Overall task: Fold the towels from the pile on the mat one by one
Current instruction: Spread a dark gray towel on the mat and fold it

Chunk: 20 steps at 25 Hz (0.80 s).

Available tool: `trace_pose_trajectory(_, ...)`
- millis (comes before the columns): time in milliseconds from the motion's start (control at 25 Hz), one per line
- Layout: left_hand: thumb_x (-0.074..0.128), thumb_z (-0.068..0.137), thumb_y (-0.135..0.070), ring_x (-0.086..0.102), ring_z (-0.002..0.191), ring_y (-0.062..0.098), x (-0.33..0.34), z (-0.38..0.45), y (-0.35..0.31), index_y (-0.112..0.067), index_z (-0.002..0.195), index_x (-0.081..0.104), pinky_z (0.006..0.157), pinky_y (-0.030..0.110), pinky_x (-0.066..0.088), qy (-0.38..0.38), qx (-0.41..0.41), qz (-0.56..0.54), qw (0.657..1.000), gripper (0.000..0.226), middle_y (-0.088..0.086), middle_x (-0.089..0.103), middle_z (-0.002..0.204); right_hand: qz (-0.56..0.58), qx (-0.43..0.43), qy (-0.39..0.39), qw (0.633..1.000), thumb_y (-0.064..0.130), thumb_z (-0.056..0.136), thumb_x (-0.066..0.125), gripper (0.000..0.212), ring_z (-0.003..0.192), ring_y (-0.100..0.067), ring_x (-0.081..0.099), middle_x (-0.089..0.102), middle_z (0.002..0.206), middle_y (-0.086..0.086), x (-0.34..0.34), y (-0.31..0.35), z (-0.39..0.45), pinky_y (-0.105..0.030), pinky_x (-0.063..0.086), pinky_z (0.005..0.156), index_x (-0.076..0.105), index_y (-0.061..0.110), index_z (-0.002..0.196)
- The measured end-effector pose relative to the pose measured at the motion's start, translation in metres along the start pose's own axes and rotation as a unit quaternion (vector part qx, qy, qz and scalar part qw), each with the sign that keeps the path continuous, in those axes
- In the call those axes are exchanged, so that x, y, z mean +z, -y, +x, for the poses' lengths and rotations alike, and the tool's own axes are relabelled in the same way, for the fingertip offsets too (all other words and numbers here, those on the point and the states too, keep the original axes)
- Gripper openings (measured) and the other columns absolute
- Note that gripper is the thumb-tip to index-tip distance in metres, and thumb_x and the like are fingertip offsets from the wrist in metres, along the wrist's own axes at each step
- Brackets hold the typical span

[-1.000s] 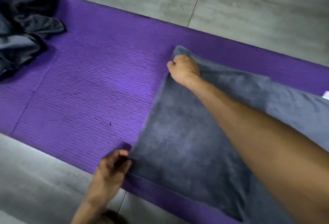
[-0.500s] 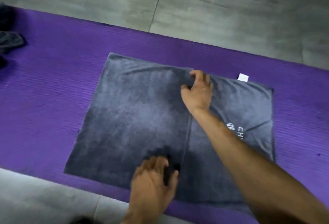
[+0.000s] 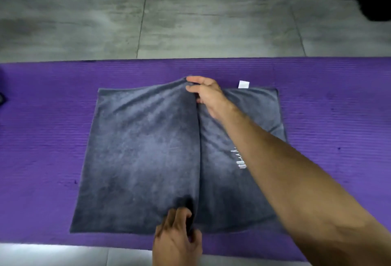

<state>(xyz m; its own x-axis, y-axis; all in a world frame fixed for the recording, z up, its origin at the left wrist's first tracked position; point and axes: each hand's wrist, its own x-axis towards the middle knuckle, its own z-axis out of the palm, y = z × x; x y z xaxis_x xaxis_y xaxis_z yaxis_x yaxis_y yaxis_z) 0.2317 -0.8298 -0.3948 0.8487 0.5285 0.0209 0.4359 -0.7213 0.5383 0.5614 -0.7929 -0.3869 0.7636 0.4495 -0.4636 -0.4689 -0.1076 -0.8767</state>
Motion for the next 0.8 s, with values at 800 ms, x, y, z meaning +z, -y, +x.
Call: trace_pose_trajectory(800,0.066,0.066,-0.029,0.060,0.067,0.003,0.095,-0.025,-0.142,-0.031,0.089,0.063,0.060,0.016,0.046,0.217,0.114,-0.157,0.957,0.023,-0.012,0.064,0.078,-0.045,-0.033,-0.125,0.991,0.005,0.085,0.067,0.027,0.098,-0.013,0.064,0.071,0.103,0.000,-0.219,-0.004,-0.022,-0.024,0.053,0.087,0.072,0.019,0.108)
